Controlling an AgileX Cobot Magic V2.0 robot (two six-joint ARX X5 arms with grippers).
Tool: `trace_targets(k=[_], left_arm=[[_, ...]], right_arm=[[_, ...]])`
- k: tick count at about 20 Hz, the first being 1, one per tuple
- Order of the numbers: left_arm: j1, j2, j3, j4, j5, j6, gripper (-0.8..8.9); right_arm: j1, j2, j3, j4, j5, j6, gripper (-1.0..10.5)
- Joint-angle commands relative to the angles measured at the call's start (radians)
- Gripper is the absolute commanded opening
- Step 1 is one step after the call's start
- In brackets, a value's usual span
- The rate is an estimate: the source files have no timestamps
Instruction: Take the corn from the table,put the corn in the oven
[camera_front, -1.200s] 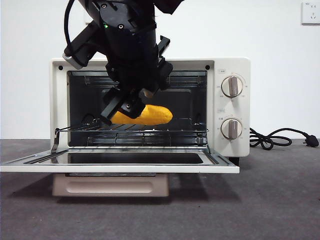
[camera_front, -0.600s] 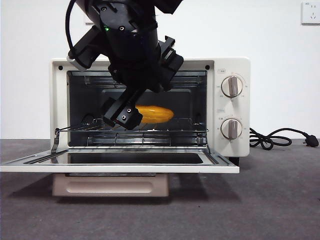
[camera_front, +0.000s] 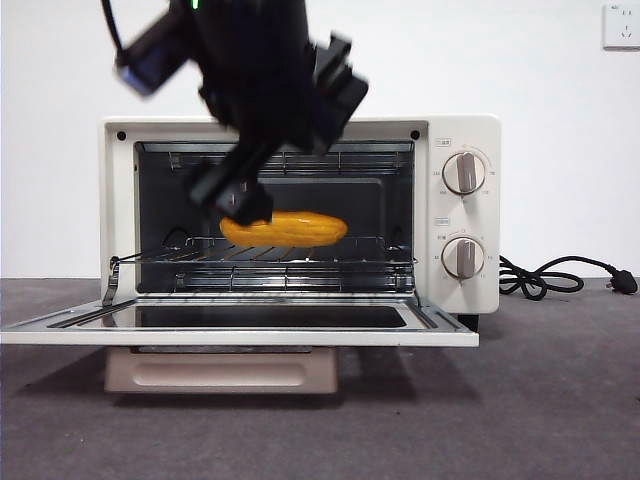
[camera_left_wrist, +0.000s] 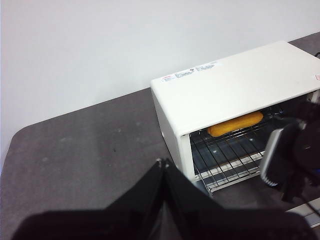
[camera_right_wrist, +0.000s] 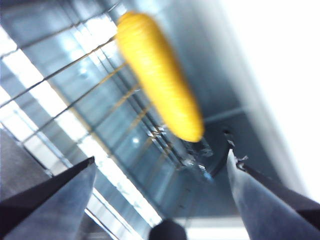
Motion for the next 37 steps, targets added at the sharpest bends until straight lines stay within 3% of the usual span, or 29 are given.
trace_targets(k=[1, 7, 13, 17, 26, 31, 37], left_arm=[[-0.002, -0.002, -0.008, 0.005, 0.0, -0.01, -0.06], [-0.002, 0.0, -0.008, 0.005, 0.0, -0.011, -0.06], [-0.002, 0.03, -0.008, 0.008, 0.001, -0.01, -0.06], [-0.002, 0.073, -0.008, 0.007, 0.021, -0.009, -0.06], [-0.002, 0.224, -0.008, 0.012, 0.274, 0.077, -0.07], [0.006, 0.325, -0.008, 0.011, 0.485, 0.132, -0.08], [0.085, 0.438, -0.01, 0.019, 0.77, 0.179, -0.08]], right_arm=[[0.019, -0.039, 0.003, -0.046, 0.013, 0.086, 4.4], [0.064, -0.15, 0.003, -0.237, 0.018, 0.216, 4.2], [0.127, -0.278, 0.003, -0.404, 0.015, 0.296, 1.2], [0.161, -0.364, 0.003, -0.476, 0.008, 0.316, 0.4], [0.156, -0.541, 0.003, -0.599, -0.231, 0.291, -0.1], [0.116, -0.621, 0.003, -0.672, -0.37, 0.257, -0.1], [0.048, -0.707, 0.003, -0.717, -0.419, 0.238, -0.1]])
